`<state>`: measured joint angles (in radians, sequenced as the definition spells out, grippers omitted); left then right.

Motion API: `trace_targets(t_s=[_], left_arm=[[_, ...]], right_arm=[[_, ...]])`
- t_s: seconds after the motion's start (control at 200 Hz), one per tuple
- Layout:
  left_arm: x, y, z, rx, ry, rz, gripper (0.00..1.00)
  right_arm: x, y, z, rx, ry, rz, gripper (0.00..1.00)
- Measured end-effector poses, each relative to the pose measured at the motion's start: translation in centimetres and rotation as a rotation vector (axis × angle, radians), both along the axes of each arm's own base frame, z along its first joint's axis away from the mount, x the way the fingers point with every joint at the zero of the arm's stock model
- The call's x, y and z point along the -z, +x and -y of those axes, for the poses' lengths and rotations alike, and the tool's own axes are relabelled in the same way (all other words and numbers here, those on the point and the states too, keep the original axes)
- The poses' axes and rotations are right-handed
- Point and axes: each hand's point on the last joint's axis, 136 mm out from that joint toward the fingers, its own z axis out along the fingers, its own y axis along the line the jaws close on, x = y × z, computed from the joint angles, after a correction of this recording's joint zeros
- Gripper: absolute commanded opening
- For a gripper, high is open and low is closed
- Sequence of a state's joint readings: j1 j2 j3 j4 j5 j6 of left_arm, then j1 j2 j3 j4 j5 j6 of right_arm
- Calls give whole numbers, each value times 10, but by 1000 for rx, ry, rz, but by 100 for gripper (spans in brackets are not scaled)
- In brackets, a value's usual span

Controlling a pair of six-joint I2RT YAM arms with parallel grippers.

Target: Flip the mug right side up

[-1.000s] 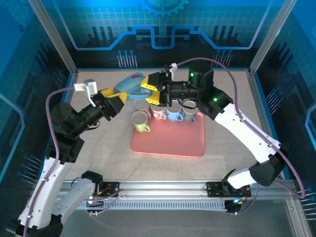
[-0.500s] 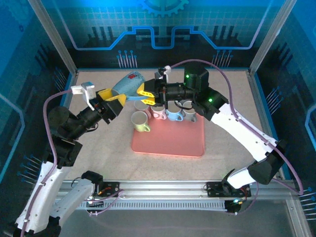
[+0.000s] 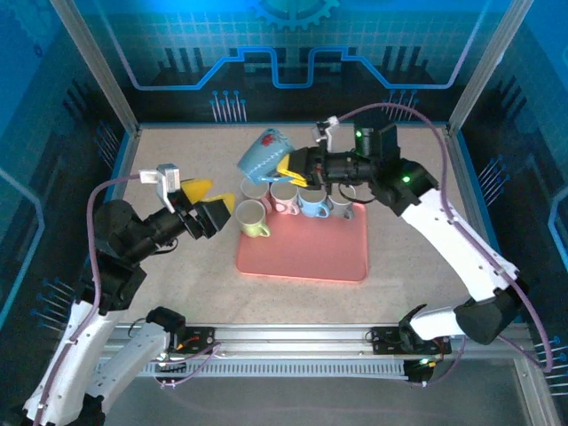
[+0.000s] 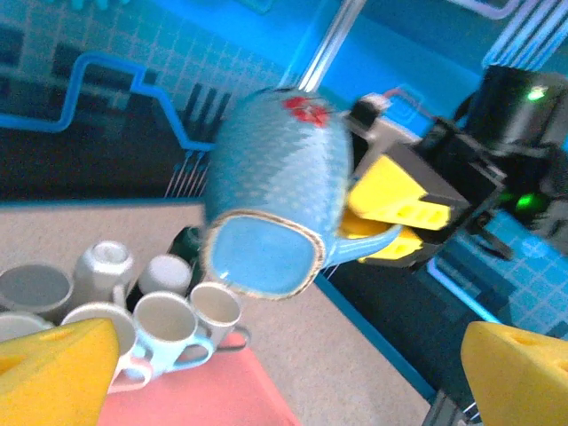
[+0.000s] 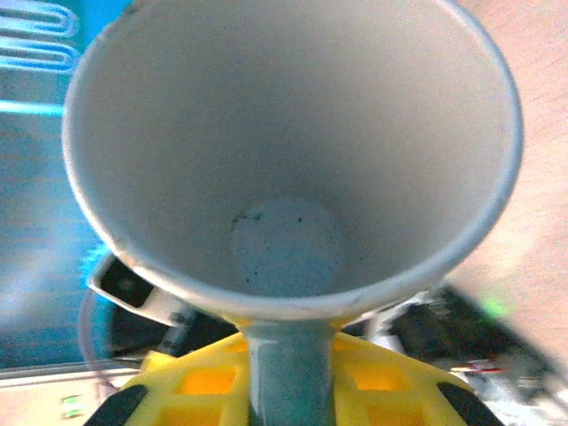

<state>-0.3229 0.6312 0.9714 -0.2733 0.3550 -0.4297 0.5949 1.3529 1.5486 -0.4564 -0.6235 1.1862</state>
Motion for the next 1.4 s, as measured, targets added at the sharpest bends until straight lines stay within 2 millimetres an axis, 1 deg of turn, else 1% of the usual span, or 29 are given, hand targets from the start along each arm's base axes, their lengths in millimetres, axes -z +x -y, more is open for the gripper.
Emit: trace_targets(t_s=[0.065,0.14,0.21,0.25,0.28,0.295,0.355,0.45,0.535,0.63,0.695,0.77,0.84,1.095,1.301,1.401], left_arm=[[12,1,-6,-40,2,-61,99],[27,3,-15,-100,7,-135,99],[40,3,-23,-149,14,-203,99],[48,3,-26,-171,15,-245,99],[54,3,-28,-185,19,-276,99],[56,3,-29,-190,20,-290,99],[65,4,-33,-220,20,-351,99],[76,6,-37,-259,21,-444,99],[82,7,-37,-268,28,-508,99],[87,8,-37,-274,35,-554,99],[89,6,-37,-277,39,-575,99],[90,4,-37,-278,35,-588,99],[89,2,-36,-271,16,-601,99],[86,-2,-33,-261,-26,-624,99],[87,-5,-34,-260,-28,-627,99],[87,-5,-34,-260,-27,-629,99]], right_arm=[[6,-7,14,19,-116,131,0],[15,-24,28,4,-269,339,0],[30,-44,37,-42,-395,534,0],[45,-55,43,-79,-461,629,0],[59,-62,47,-108,-504,686,0],[69,-65,50,-123,-534,710,0],[102,-67,60,-160,-634,762,0],[160,-56,72,-202,-817,797,0],[206,-51,72,-266,-944,823,0],[246,-50,71,-325,-1024,847,0],[265,-44,72,-333,-1065,857,0],[281,-36,72,-323,-1107,871,0],[290,-28,69,-304,-1124,890,0],[306,0,51,-224,-1126,941,0],[329,19,50,-170,-1136,900,0],[332,28,46,-129,-1114,895,2]])
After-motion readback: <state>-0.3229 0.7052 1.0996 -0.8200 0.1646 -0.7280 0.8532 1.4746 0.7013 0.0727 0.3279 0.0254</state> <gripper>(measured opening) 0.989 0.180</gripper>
